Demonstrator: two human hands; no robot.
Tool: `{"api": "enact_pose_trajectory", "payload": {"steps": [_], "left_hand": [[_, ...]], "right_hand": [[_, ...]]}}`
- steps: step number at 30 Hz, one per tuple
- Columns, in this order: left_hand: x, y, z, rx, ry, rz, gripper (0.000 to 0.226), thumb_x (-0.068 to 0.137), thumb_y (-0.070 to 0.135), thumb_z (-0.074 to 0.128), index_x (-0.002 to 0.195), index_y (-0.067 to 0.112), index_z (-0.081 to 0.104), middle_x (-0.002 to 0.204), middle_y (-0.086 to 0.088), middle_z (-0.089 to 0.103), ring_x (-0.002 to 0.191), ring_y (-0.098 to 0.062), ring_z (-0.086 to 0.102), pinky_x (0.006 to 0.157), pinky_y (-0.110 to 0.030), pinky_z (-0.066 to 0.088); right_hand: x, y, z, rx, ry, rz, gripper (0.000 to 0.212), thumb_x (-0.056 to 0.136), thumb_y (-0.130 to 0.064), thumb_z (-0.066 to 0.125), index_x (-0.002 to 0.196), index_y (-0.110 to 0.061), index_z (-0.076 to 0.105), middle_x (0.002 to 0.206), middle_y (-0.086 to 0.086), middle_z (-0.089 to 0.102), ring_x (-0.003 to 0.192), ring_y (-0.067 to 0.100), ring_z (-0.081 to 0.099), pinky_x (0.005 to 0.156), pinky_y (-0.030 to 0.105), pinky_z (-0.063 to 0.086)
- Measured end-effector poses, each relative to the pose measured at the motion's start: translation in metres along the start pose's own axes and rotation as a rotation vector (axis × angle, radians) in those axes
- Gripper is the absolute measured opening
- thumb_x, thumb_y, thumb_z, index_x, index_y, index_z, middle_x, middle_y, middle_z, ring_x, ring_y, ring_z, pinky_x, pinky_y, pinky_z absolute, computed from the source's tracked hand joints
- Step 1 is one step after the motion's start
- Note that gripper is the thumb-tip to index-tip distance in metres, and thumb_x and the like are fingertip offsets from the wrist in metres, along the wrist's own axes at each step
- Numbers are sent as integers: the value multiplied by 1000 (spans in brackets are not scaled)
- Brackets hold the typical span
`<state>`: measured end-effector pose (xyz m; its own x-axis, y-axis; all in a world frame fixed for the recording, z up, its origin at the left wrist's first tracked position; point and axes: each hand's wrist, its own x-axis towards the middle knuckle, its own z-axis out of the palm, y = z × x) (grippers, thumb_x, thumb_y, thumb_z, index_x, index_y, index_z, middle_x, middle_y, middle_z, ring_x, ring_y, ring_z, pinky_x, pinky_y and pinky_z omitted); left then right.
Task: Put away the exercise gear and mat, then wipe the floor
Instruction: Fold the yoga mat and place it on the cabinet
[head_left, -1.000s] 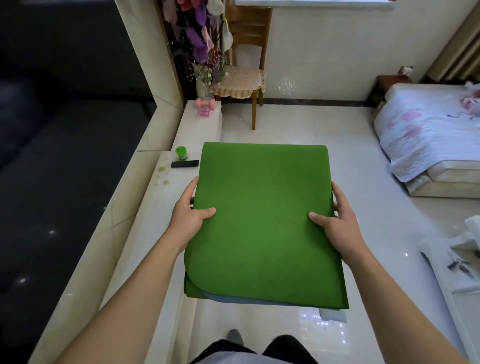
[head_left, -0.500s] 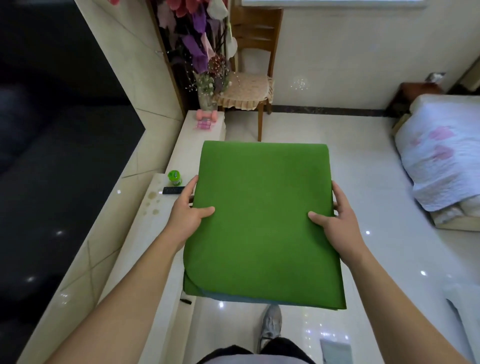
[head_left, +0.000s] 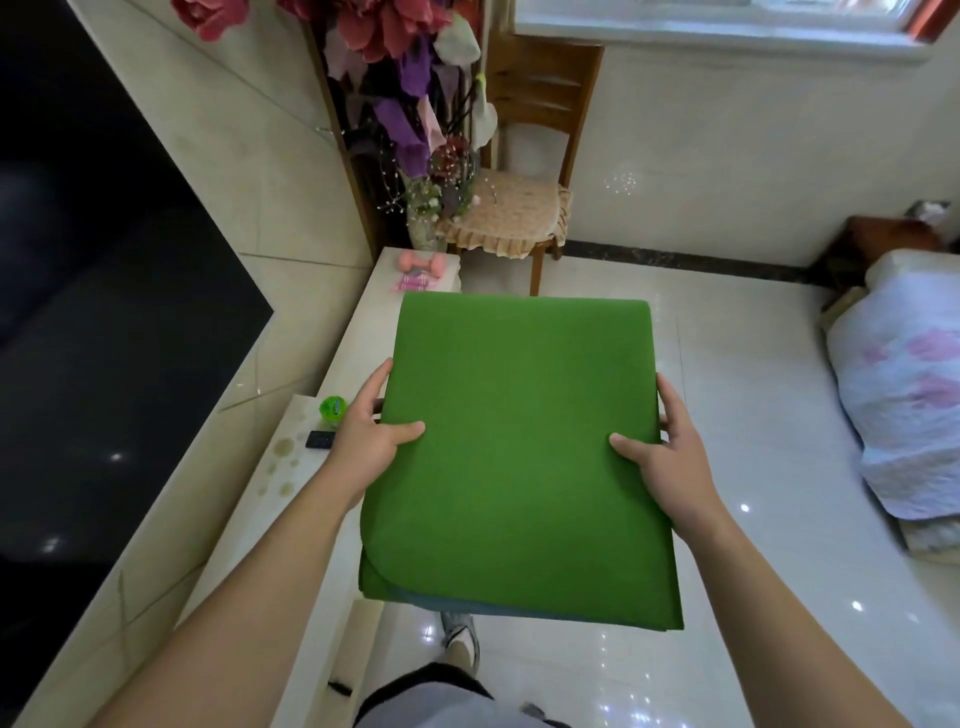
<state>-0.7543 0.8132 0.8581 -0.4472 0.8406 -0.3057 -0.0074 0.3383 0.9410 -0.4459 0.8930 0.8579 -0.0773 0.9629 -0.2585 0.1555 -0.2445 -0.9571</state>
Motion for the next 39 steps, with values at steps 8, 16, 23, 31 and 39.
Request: {"api": "enact_pose_trajectory", "payload": {"steps": [8, 16, 23, 31, 39], "left_hand": [[133, 27, -9, 8, -42, -29, 89, 81, -7, 71, 144, 49, 41, 119, 11, 55, 103, -14, 65, 78, -33, 58], [231, 63, -10, 44, -70, -31, 88, 84, -9, 69, 144, 48, 38, 111, 23, 52, 101, -5, 59, 74, -27, 54], [315, 76, 4, 57, -7, -85, 88, 83, -11, 67, 146, 44, 39, 111, 26, 55, 91, 6, 60, 63, -17, 54], [404, 88, 13, 96, 63, -171, 87, 85, -10, 65, 148, 42, 35, 125, 10, 53, 91, 2, 58, 63, -18, 54], [485, 70, -25, 113, 130, -253, 91, 80, -10, 68, 143, 49, 39, 138, 9, 54, 120, -21, 57, 99, -52, 50]], "right_hand": [[111, -19, 51, -23, 46, 19, 84, 82, -1, 69, 141, -51, 34, 131, -2, 54, 109, 20, 62, 88, 48, 56], [204, -44, 86, -30, 34, 37, 85, 81, -2, 70, 138, -55, 36, 125, -3, 57, 106, 21, 65, 87, 48, 56], [304, -52, 103, -68, -55, 62, 84, 80, -4, 73, 137, -54, 37, 121, -1, 58, 98, 19, 67, 82, 45, 59], [410, -62, 133, -121, -205, 96, 82, 84, -7, 72, 139, -52, 33, 114, -14, 56, 100, 16, 66, 81, 40, 59], [473, -55, 202, -155, -259, 116, 82, 84, -9, 73, 142, -48, 30, 109, -28, 52, 112, 22, 62, 91, 48, 55]]}}
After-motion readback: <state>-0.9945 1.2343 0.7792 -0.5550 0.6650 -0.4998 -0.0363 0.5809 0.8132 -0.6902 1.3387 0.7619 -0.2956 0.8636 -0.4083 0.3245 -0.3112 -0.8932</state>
